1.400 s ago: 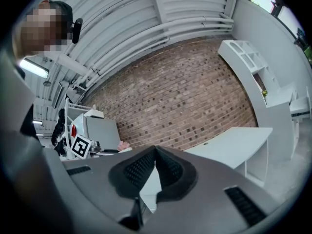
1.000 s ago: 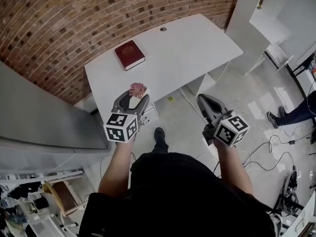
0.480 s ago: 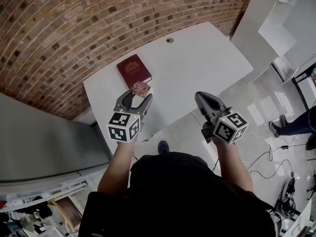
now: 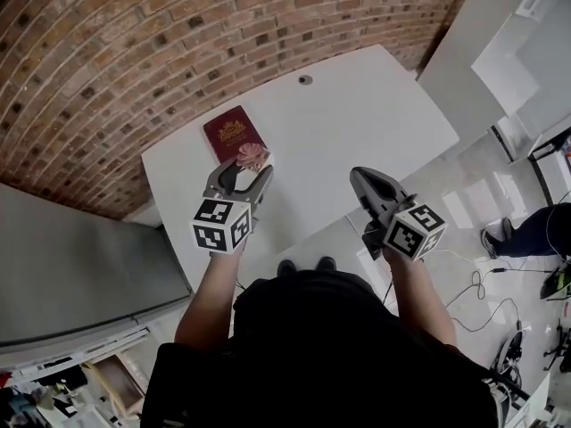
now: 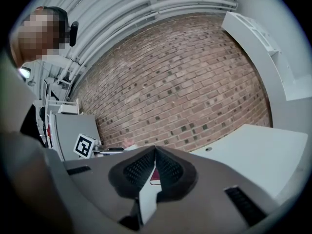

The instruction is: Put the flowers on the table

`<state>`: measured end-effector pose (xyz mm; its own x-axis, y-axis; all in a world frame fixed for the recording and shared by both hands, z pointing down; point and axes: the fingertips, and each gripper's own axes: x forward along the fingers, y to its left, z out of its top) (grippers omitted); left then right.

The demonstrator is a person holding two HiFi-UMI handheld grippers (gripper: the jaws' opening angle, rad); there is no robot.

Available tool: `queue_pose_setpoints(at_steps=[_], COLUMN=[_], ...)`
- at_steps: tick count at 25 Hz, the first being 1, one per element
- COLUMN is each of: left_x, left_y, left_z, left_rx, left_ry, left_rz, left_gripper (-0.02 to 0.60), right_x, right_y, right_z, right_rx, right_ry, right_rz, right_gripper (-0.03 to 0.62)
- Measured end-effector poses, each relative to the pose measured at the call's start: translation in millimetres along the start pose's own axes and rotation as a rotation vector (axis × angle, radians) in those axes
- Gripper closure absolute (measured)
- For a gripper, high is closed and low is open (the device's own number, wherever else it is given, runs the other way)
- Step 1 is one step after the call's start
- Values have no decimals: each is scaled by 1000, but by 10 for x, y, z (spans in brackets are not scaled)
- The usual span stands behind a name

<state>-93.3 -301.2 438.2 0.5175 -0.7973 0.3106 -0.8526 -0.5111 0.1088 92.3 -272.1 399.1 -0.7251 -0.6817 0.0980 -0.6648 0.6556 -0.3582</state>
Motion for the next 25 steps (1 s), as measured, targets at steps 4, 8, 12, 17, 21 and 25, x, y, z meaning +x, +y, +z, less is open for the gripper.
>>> queue_pose_setpoints(at_steps=[4, 8, 12, 17, 21, 25], left_x=[221, 439, 626, 881, 1134, 1445], left_y=[-138, -289, -423, -308, -133, 80], left_z=[-1, 83, 97, 14, -65, -186], left_rx=[-11, -48, -40, -17, -19, -25], left_ry=[19, 7, 10, 38, 67, 99], left_rz=[20, 33, 20, 8, -10, -28], left_gripper=[321, 321, 321, 321, 321, 321], right_x=[-95, -143, -91, 94, 298, 586], right_y=[-284, -543, -693, -792, -930, -1018], right_z=[57, 91, 55, -3, 20, -45], right_rx=[9, -9, 4, 16, 33, 16], right_ry=[16, 42, 61, 83, 102, 149], right_rz=[13, 35, 48, 49, 20, 23], right_gripper=[582, 582, 582, 582, 582, 582])
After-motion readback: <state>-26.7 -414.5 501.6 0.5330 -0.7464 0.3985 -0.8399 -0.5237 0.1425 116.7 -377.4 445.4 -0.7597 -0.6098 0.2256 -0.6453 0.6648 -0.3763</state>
